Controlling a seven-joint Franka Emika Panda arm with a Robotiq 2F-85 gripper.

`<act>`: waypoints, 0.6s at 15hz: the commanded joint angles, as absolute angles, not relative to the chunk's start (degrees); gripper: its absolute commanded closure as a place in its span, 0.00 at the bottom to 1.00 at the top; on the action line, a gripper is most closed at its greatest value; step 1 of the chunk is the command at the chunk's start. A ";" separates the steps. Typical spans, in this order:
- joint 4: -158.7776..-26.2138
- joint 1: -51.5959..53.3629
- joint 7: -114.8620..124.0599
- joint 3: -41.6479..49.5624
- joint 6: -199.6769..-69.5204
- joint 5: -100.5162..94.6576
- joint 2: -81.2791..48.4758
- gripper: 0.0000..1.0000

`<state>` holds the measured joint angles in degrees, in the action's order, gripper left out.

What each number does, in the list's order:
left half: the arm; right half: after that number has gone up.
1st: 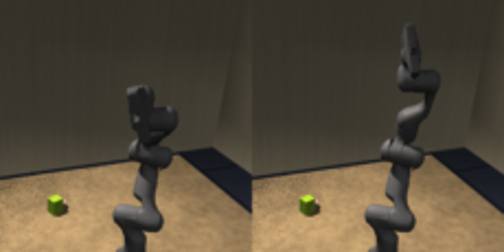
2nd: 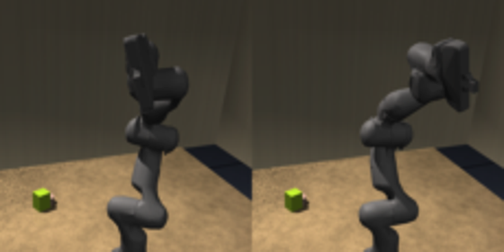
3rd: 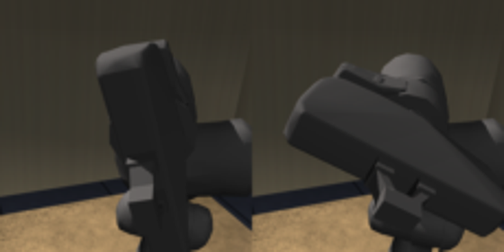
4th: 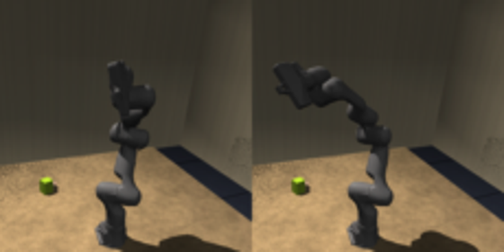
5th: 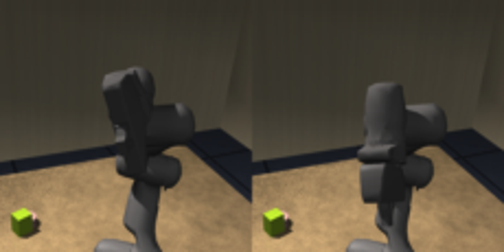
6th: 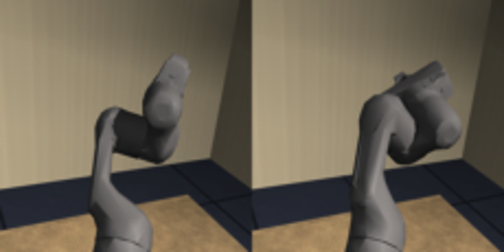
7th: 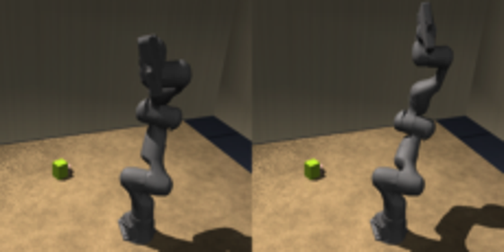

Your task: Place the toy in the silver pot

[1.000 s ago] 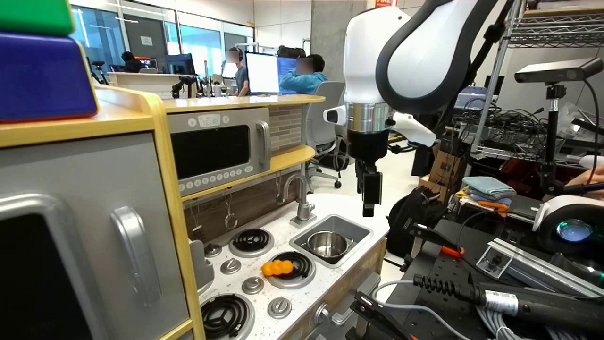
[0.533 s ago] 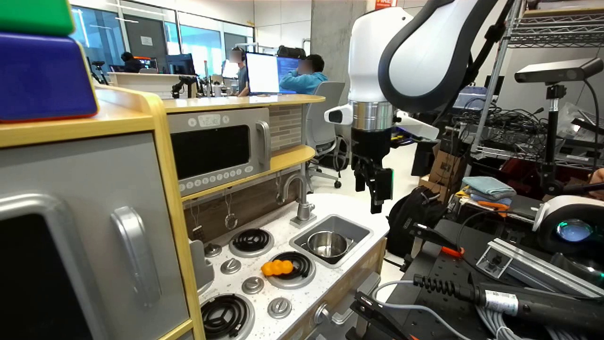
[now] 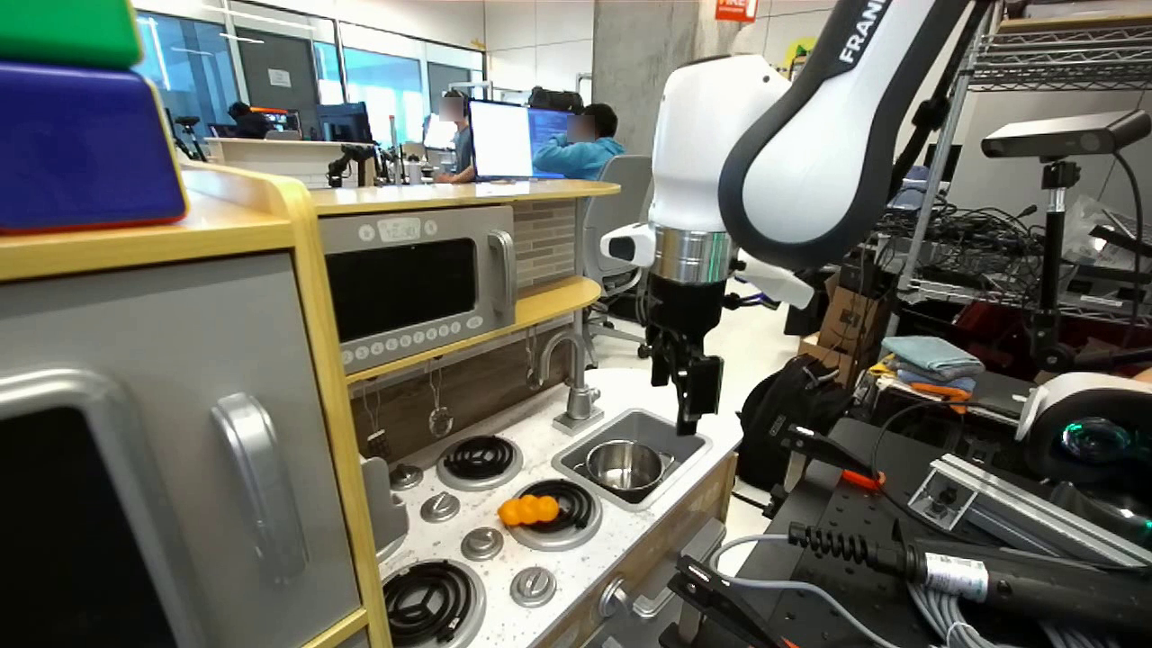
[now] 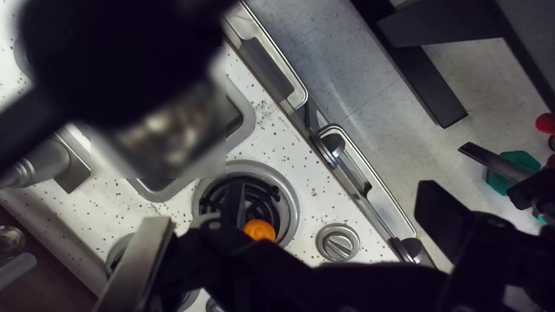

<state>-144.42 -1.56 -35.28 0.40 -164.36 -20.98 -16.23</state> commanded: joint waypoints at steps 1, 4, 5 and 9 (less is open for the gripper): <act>-137.41 4.33 -25.47 3.89 -168.85 -27.92 -26.28 0.00; -129.66 8.45 -19.02 5.48 -168.14 -28.53 -33.91 0.00; -126.73 8.83 -17.99 5.05 -167.77 -27.32 -36.49 0.00; -116.22 7.86 -15.29 3.24 -166.61 -23.77 -44.75 0.00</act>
